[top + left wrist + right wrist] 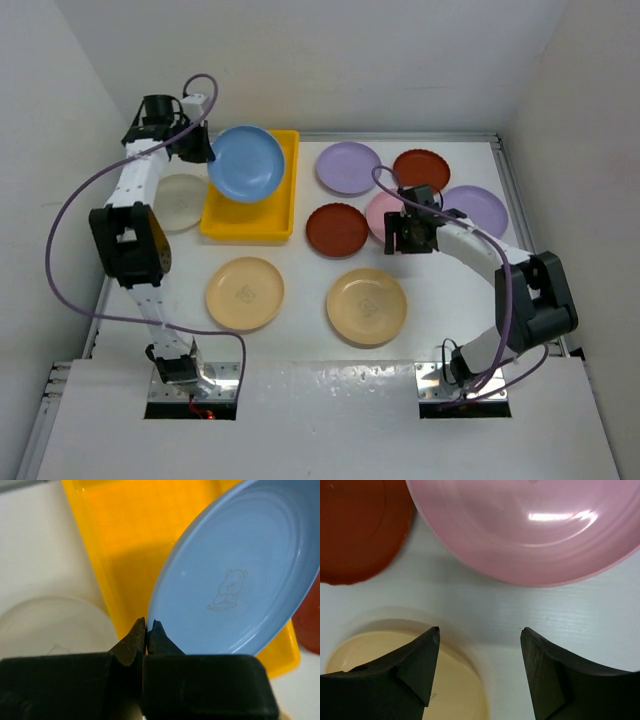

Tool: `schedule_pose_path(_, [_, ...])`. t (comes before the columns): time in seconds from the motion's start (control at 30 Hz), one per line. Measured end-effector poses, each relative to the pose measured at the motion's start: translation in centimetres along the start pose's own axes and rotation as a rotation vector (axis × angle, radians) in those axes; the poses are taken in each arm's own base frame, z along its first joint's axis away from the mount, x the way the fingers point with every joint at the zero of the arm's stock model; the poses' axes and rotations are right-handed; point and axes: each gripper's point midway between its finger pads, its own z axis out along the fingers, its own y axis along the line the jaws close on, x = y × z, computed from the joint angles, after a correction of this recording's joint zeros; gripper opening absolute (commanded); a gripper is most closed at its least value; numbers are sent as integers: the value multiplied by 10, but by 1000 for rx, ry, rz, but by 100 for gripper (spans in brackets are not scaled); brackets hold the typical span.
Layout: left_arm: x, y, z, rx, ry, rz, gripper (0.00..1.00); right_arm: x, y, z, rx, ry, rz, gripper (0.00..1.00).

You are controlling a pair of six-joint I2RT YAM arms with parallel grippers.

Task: Place the plates into the plastic bin on the countertop

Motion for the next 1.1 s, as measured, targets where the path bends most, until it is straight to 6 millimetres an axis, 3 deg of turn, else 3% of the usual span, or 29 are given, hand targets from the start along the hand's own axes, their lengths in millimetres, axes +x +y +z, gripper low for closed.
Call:
schedule_pose_path(0.07, [8, 6, 36, -21, 32, -34, 0, 9, -1, 3, 5, 21, -4, 65])
schedule_pose_path(0.17, [42, 15, 77, -65, 120, -82, 0, 33, -8, 7, 27, 74, -5, 65])
schedule_pose_path(0.27, [72, 23, 98, -108, 198, -111, 0, 55, -18, 9, 57, 127, -1, 65])
schedule_pose_path(0.4, [77, 25, 101, -132, 205, -125, 4, 63, -21, 10, 63, 148, -2, 60])
schedule_pose_path(0.53, [75, 30, 102, -158, 195, -120, 27, 77, -22, 15, 51, 179, -13, 46])
schedule_pose_path(0.67, [79, 31, 103, -164, 201, -121, 34, 81, -22, 20, 40, 194, -41, 38])
schedule_pose_path(0.8, [76, 30, 98, -165, 193, -115, 35, 81, -22, 19, 36, 194, -77, 41])
schedule_pose_path(0.93, [60, 26, 87, -166, 158, -104, 37, 94, -25, 7, 45, 208, -96, 49])
schedule_pose_path(1.0, [49, 23, 77, -164, 132, -96, 38, 95, -27, -1, 49, 203, -99, 59])
schedule_pose_path(1.1, [31, 20, 63, -162, 90, -81, 40, 76, -21, -15, 19, 105, -104, 65])
